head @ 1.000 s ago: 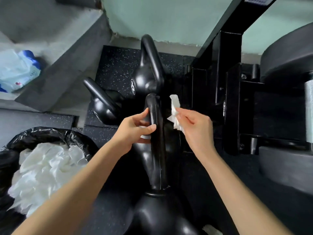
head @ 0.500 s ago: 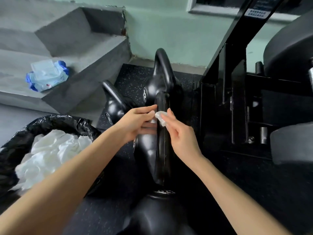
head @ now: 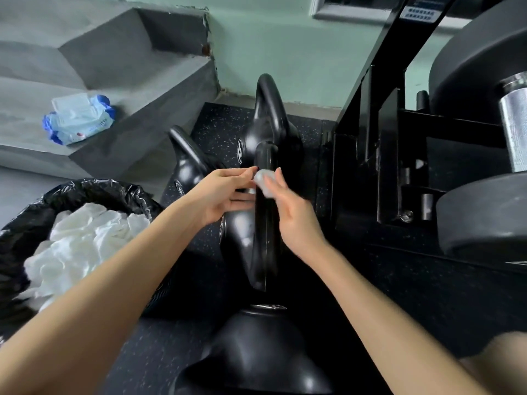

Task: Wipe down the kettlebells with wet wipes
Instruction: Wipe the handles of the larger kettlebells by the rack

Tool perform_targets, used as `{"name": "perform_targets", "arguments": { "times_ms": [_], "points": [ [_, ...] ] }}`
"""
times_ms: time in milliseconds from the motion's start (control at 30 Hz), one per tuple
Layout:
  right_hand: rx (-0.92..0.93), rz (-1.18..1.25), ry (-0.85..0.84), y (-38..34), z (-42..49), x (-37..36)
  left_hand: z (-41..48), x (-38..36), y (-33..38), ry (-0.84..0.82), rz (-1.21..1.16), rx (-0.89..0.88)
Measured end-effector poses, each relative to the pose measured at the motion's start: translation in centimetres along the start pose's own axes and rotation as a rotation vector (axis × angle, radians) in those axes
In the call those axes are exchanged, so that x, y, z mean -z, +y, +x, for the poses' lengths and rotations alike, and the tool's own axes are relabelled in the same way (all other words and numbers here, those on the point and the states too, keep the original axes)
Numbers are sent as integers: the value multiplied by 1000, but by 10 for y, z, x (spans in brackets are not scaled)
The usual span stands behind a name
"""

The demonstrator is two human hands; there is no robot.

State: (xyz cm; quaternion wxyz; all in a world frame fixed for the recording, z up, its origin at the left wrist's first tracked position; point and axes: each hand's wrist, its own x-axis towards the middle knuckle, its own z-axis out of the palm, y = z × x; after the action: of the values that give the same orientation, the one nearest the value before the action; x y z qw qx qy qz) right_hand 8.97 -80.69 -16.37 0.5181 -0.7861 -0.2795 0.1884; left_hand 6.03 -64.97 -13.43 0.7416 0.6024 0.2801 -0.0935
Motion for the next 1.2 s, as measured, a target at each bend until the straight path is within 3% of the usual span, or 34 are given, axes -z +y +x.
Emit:
{"name": "perform_targets", "arguments": {
  "times_ms": [133, 367, 633, 800, 867, 1033, 1200],
  "points": [
    [102, -31, -110, 15, -69, -15, -1, -3, 5, 15, 4, 13],
    [111, -141, -105, 19, -25, 2, -5, -1, 3, 3, -19, 31],
    [604, -811, -107, 26, -50, 12, -20, 8, -12, -75, -91, 14],
    [922, -1143, -378, 14, -44, 23, -30, 25, -17, 1, -19, 3],
    [899, -1151, -443, 2, -27, 25, -32, 33, -19, 43, -11, 6],
    [590, -1026, -376, -14, 20, 28, -41, 40, -31, 50, -67, 3],
    [573, -950, -376, -7, -5, 23, -43, 37, -51, 16, -121, 34]
  ]
}}
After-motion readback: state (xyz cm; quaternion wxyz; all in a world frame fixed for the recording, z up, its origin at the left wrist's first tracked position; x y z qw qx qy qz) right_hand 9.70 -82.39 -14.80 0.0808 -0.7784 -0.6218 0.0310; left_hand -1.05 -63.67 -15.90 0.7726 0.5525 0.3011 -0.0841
